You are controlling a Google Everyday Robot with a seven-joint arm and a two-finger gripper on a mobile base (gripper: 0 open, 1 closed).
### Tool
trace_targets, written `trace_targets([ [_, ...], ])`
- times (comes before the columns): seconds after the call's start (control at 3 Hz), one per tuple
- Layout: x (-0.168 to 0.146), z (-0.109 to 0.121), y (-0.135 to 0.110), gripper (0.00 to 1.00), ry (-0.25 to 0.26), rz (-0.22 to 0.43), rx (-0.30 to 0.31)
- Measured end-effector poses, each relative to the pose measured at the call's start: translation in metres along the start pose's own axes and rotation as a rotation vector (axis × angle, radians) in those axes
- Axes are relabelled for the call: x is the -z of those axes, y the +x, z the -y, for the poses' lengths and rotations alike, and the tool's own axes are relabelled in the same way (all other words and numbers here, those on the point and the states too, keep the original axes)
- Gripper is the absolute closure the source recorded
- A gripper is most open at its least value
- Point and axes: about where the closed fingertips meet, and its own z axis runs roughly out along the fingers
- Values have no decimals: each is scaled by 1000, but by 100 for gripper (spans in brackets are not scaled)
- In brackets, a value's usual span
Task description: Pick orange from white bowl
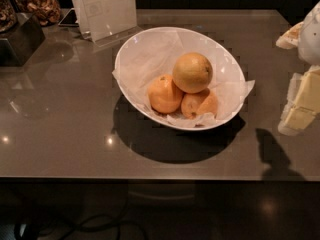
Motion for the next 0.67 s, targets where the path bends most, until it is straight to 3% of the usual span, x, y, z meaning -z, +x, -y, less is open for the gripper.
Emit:
trace_targets([
  [0.33, 1, 2, -1, 0, 3, 8, -3],
  [0.67, -5, 15, -11, 0, -13, 57, -10],
])
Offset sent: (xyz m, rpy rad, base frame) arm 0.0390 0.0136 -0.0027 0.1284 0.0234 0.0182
